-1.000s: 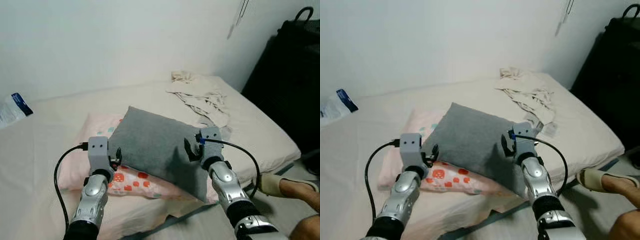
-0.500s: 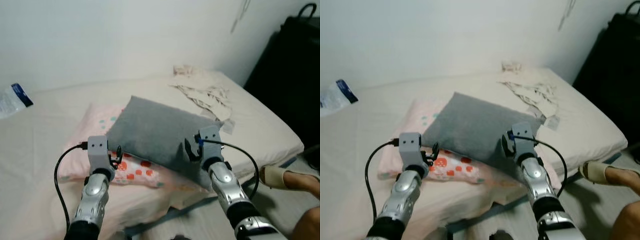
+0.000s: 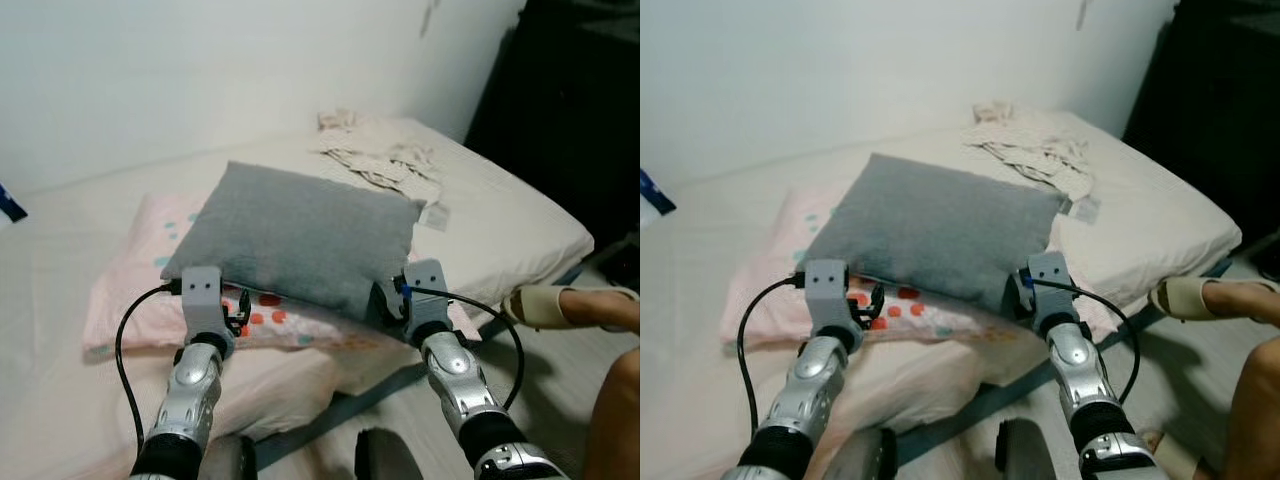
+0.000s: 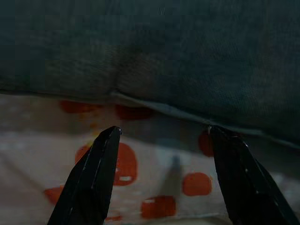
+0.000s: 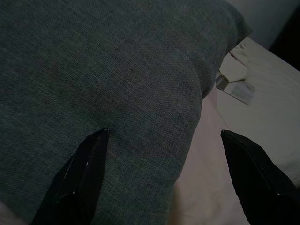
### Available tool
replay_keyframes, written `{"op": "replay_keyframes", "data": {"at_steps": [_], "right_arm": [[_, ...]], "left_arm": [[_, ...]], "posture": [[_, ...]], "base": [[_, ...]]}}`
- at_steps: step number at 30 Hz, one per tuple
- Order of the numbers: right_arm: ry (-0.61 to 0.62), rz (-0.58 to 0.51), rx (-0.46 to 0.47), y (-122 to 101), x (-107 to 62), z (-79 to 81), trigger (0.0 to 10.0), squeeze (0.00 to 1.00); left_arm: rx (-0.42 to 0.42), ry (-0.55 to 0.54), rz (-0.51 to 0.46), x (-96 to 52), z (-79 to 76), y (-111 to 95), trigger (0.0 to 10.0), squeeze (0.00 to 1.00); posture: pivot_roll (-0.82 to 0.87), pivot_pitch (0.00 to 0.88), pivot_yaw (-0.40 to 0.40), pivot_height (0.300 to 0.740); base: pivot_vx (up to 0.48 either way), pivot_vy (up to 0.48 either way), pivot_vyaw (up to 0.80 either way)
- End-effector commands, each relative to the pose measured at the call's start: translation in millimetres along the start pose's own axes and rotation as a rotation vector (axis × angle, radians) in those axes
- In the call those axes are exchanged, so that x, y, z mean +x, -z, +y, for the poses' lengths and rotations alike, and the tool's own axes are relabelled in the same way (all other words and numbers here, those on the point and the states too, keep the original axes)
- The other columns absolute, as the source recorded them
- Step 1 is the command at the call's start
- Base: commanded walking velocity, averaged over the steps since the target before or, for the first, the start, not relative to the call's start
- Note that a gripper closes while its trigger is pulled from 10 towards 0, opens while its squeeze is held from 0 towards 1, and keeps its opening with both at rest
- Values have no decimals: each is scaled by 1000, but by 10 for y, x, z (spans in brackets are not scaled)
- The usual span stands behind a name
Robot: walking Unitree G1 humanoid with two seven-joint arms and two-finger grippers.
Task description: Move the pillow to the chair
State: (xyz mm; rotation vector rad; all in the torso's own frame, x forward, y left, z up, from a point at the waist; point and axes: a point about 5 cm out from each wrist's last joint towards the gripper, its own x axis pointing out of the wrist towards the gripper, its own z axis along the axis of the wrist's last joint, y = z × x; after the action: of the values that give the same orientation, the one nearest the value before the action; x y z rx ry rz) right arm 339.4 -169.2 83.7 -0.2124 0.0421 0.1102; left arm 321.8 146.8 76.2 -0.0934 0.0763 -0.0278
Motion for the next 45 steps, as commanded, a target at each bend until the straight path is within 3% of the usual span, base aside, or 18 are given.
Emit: {"op": "replay_keyframes", "data": {"at_steps": [1, 3, 5, 6, 9, 11, 17, 18, 19, 20, 21, 23, 30, 35, 36, 37, 38, 45], "right_arm": [[4, 23, 16, 69, -39, -10, 10000, 0], [4, 9, 27, 56, -42, -3, 10000, 0], [3, -15, 38, 20, -42, 3, 10000, 0], [3, -15, 38, 20, -42, 3, 10000, 0], [-2, -27, 46, 5, -44, 10, 10000, 0], [-4, -29, 49, 1, -44, 13, 10000, 0], [-9, -32, 50, -6, -43, 8, 10000, 0], [-9, -32, 51, -7, -42, 5, 10000, 0], [-9, -32, 51, -8, -43, 2, 10000, 0], [-9, -32, 51, -8, -43, 2, 10000, 0], [-8, -32, 51, -9, -45, -1, 10000, 0], [-7, -33, 52, -12, -47, -12, 10000, 0], [-14, -33, 51, -21, -37, -5, 10000, 0], [-21, -31, 49, -26, -30, 16, 10000, 0], [-22, -31, 48, -27, -29, 18, 10000, 0], [-22, -31, 48, -27, -29, 18, 10000, 0], [-23, -30, 48, -26, -30, 20, 10000, 0], [-25, -30, 44, -27, -30, 25, 10000, 0]], "left_arm": [[15, -3, 16, 13, 36, 12, 10000, 0], [-25, -19, 20, 22, 60, 4, 10000, 0], [-201, -62, 10, 51, 111, -48, 10000, 0], [-201, -62, 10, 51, 111, -48, 10000, 0], [-385, -91, 10, 89, 144, -84, 10000, 0], [-575, -114, 6, 142, 186, -123, 10000, 0], [-839, -37, -9, 218, 215, -171, 10000, 0], [-867, -26, -18, 219, 229, -179, 10000, 86], [-886, -13, -32, 219, 250, -192, 10000, 820], [-886, -13, -32, 219, 250, -192, 10000, 820], [-904, -3, -46, 218, 277, -206, 10000, 984], [-972, -40, -98, 239, 418, -261, 10000, 1000], [-1103, -149, -243, 310, 749, -456, 10000, 1000], [-1138, -156, -300, 344, 827, -561, 10000, 1000], [-1137, -144, -304, 357, 814, -586, 10000, 784], [-1137, -144, -304, 357, 814, -586, 10000, 784], [-1147, -123, -320, 385, 789, -634, 10000, 0], [-1226, -124, -402, 435, 806, -770, 10000, 0]], "posture": [[-11, 108, -24, 601], [-10, 110, -23, 591], [-12, 111, -22, 591], [-12, 111, -22, 591], [-11, 114, -22, 591], [-13, 116, -23, 591], [-20, 123, -20, 591], [-21, 123, -19, 591], [-21, 123, -19, 591], [-21, 123, -19, 591], [-21, 123, -19, 591], [-25, 123, -21, 591], [-22, 123, -25, 591], [-24, 123, -26, 591], [-25, 122, -26, 591], [-25, 122, -26, 591], [-24, 119, -27, 591], [-28, 111, -22, 591]], "base": [[0, 0, 0], [0, 0, 0], [0, 0, 0], [0, 0, 0], [0, 0, 0], [0, 0, 0], [0, 0, 0], [0, 0, 0], [0, 0, 0], [0, 0, 0], [0, 0, 0], [0, 0, 0], [0, 0, 0], [0, 0, 0], [0, 0, 0], [0, 0, 0], [0, 0, 0], [0, 0, 0]]}}
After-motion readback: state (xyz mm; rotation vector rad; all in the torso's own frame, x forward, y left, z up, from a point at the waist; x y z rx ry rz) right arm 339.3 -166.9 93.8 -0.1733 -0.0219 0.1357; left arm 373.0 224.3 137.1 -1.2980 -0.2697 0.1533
